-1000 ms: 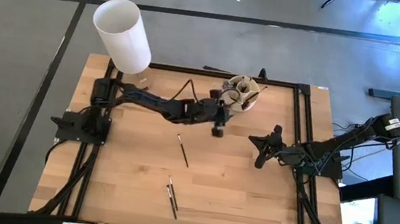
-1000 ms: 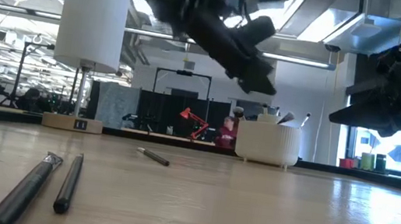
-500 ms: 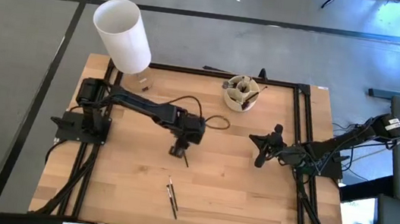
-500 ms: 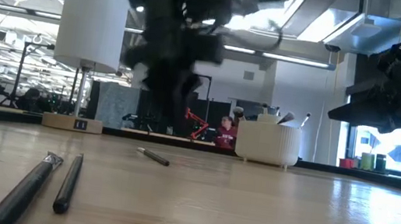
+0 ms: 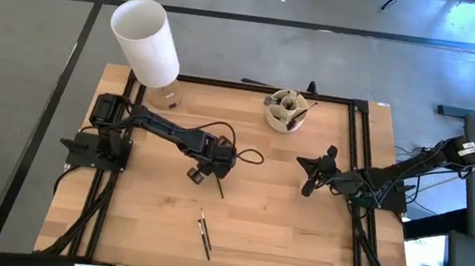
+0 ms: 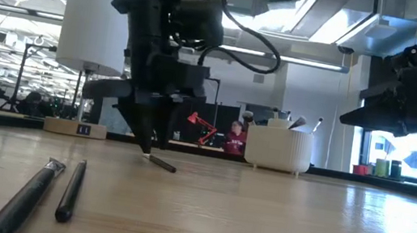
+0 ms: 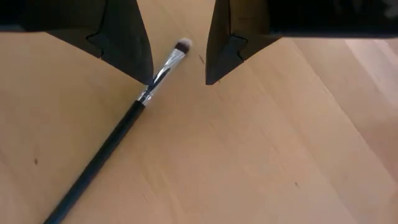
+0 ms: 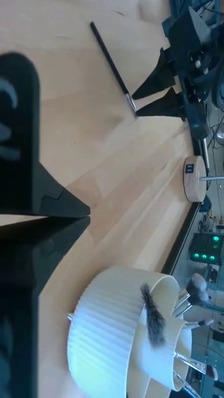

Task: Sort items
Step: Put the foundation brush into the pen organizer

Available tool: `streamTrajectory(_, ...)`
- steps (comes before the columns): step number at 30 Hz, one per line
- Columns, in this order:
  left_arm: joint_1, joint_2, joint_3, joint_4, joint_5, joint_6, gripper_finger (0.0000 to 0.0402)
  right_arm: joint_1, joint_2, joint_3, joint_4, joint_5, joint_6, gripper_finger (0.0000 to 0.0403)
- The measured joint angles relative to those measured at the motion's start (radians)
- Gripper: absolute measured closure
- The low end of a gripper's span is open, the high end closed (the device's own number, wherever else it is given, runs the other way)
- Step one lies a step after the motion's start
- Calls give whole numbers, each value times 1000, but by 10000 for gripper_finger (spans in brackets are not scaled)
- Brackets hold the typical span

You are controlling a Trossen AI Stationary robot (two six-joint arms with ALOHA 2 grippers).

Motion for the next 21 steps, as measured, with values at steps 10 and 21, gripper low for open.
streamTrajectory(10, -28, 2, 0, 1, 23, 134, 259, 0, 0, 0, -1, -11, 15, 399)
streamTrajectory(21, -34, 69, 4, -16, 3, 162, 341, 0, 0, 0, -2, -37, 53, 397)
